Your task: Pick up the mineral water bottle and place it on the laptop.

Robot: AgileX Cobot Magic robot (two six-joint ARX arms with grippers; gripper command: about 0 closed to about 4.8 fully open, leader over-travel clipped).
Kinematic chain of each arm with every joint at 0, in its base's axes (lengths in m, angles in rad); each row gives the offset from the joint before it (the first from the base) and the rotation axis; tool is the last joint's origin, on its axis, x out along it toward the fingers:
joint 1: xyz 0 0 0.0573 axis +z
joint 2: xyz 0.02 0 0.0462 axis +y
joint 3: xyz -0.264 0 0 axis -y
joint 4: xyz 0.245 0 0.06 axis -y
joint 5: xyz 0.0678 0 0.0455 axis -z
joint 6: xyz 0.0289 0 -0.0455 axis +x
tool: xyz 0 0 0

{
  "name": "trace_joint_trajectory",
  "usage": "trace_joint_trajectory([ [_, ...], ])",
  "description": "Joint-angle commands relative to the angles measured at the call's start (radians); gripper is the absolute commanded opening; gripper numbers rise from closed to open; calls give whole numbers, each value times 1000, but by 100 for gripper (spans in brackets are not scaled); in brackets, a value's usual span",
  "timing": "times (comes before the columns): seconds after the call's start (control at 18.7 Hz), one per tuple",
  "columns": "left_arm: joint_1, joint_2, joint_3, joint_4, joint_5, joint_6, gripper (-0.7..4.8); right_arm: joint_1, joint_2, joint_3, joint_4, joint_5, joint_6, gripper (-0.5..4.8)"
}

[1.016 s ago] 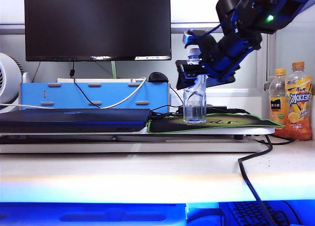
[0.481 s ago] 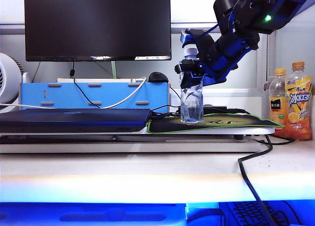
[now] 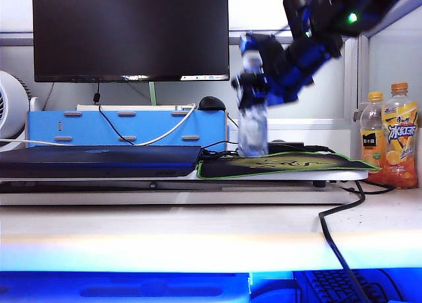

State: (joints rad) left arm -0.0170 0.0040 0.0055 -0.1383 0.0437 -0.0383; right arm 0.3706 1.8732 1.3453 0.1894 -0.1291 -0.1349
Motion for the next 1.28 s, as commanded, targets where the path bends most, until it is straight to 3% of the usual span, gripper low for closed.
trace_joint_trajectory([
  [0.05,1,0,1,4,4,1,-2,19,-14,79,39,-61,15,104],
  [0.32,1,0,1,4,4,1,-2,86,-14,98,55,-207,35,104],
  [0.53,1,0,1,4,4,1,-2,118,-14,122,76,-220,40,104],
  [0.96,1,0,1,4,5,1,-2,207,-3,330,-9,-277,56,108],
  [1.28,1,0,1,4,5,1,-2,230,122,399,-27,-269,56,108],
])
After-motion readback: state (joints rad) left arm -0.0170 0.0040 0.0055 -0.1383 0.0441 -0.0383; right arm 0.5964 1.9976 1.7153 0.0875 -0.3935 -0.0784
